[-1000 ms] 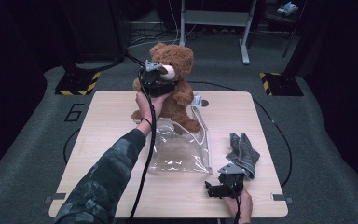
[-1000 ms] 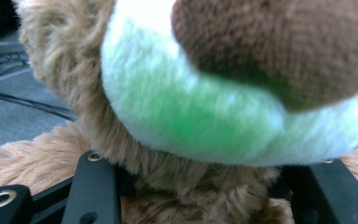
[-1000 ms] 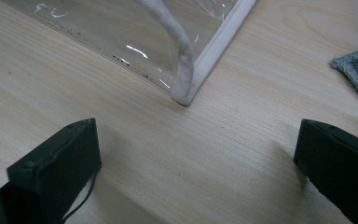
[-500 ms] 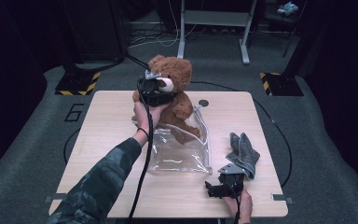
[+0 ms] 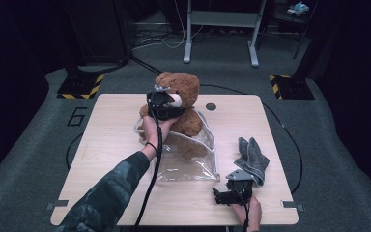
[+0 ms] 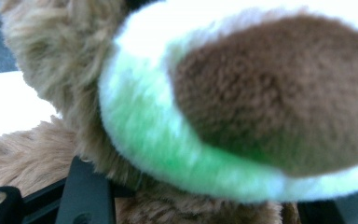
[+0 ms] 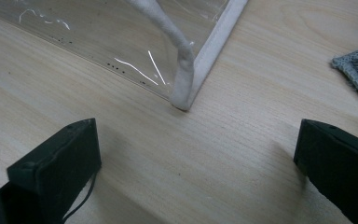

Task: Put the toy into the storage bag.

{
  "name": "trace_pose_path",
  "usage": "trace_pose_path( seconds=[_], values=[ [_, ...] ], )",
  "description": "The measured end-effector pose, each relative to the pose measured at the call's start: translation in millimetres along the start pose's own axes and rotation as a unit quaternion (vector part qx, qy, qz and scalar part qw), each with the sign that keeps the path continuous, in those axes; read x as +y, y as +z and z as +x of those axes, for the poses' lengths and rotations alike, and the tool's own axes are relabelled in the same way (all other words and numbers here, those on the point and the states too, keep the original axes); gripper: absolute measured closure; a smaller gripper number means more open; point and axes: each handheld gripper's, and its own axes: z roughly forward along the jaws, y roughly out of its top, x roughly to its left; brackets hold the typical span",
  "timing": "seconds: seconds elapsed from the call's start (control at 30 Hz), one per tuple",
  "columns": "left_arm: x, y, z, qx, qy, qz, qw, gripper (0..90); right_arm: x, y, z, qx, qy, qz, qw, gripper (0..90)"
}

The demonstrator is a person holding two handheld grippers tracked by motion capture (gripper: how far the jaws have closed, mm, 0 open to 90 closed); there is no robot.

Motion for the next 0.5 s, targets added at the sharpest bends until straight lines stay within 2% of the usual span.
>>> trace_pose_path(
  seconds=[0.1,0.13,0.2,0.33,0.4,0.5],
  values=[
    [-1.3,3.3,-1.3,-0.001,0.001,0.018,0.9998,40.2,0.0,0.0,0.0,0.0,0.0,0.0,1.0,0.0],
    [-1.7,4.0,-0.9,-0.003,0.007,0.027,0.9996,39.9,0.0,0.0,0.0,0.0,0.0,0.0,1.0,0.0],
    [-2.2,4.9,-0.1,-0.004,0.001,0.037,0.9993,38.9,0.0,0.0,0.0,0.0,0.0,0.0,1.0,0.0],
    [-1.9,5.9,3.1,-0.012,0.013,0.072,0.9972,37.9,0.0,0.0,-0.1,0.0,0.0,0.0,1.0,0.0],
    [-3.6,5.6,4.1,-0.012,0.006,0.076,0.997,37.5,0.0,0.0,-0.1,0.0,0.0,0.0,1.0,0.0],
    [-7.7,4.6,5.8,-0.015,0.015,0.089,0.9958,37.4,0.0,0.0,0.0,0.0,0.0,0.0,1.0,0.0]
  ],
)
